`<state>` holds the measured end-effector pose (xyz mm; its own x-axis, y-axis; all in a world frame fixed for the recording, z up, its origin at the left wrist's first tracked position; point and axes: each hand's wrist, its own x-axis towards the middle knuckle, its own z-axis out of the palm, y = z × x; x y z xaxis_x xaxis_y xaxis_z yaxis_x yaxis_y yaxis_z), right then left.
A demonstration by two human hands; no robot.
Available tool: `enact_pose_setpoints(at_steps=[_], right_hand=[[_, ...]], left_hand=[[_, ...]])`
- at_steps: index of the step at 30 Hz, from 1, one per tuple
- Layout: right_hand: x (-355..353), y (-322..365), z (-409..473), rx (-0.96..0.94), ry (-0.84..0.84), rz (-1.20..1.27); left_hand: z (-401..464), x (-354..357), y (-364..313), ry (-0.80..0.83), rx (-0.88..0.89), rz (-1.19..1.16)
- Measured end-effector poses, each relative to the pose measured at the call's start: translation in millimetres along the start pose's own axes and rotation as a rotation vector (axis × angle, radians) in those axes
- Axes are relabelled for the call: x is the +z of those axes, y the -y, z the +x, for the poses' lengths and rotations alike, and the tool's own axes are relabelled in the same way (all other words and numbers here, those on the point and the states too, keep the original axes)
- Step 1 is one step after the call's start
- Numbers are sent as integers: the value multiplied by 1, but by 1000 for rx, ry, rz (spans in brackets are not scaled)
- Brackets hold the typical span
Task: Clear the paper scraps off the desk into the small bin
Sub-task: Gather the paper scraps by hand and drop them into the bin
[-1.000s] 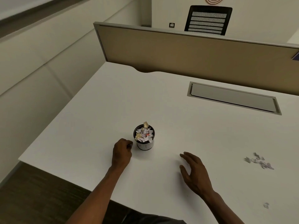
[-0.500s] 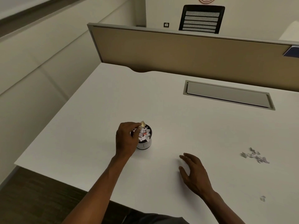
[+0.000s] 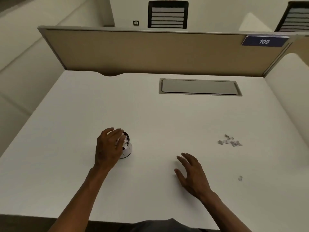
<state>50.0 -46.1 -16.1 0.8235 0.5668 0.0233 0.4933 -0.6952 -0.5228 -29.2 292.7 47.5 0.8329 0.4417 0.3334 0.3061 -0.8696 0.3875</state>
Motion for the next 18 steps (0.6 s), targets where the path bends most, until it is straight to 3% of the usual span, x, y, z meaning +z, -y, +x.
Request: enact_pose_setpoints(at_steps=[4, 7, 13, 18], right_hand=[[-5, -6, -8, 136, -168, -11], [-12, -23, -22, 341, -280, -76], [-31, -81, -86, 778, -125, -183], [-40, -99, -109, 821, -87, -207]], left_hand=[[-11, -11, 27, -69, 36, 10], [-9, -15, 41, -93, 56, 40], [3, 20, 5, -64, 107, 9], [9, 43, -45, -121, 150, -99]])
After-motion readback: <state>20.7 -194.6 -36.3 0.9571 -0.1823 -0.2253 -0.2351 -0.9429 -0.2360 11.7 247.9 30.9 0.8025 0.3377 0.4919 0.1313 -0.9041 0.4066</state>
